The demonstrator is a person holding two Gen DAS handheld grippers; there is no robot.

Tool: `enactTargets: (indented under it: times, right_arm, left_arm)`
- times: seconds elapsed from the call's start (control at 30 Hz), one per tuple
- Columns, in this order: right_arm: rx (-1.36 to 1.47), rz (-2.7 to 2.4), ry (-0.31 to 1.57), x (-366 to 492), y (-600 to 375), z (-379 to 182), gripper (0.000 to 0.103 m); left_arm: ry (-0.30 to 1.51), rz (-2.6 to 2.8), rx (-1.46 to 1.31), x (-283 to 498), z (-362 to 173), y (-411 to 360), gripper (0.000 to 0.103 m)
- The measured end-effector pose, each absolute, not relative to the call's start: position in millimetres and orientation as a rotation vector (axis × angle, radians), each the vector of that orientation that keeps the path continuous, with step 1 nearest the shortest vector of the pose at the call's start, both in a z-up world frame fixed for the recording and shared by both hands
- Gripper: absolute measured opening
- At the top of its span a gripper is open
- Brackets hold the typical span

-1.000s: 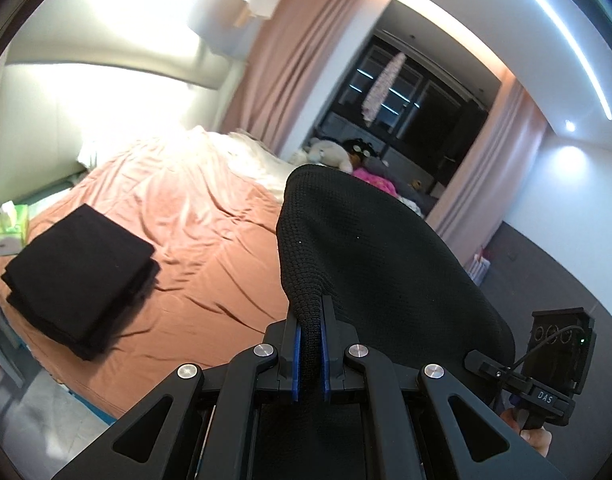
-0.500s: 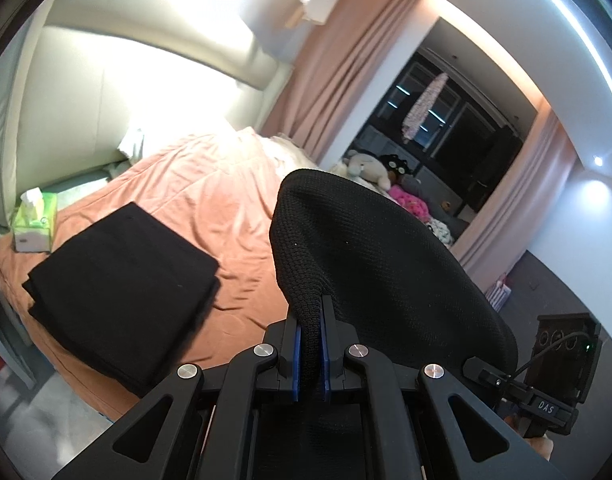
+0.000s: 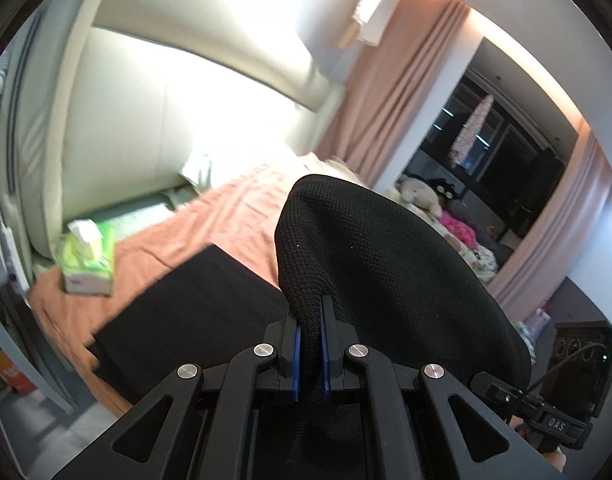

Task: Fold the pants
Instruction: 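Lift the held shorts with both grippers and carry them toward the tissue box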

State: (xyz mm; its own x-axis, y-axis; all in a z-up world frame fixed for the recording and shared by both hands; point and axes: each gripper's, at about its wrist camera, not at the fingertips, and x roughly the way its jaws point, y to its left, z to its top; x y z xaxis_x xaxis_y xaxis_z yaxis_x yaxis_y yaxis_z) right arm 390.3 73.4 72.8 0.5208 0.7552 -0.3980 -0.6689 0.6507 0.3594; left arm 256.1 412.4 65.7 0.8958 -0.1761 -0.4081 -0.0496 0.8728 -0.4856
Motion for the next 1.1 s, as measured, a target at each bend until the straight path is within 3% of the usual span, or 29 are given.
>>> enactTargets:
  times: [0.53, 1.03, 1.1]
  right_arm:
    - [0.153, 0.936, 0.654, 438, 162, 60, 0.026]
    - [0.149, 0.872, 0.747, 524, 176, 18, 0.026]
    - [0.141, 0.851, 0.730, 536, 180, 14, 0.027]
  left_arm:
    - [0.485, 0.116, -0.480, 302, 63, 494, 0.008]
    - [0.636, 0.197, -0.442, 410, 2, 496, 0.008]
    - [0.671, 0.224, -0.426, 425, -7, 493, 0.014]
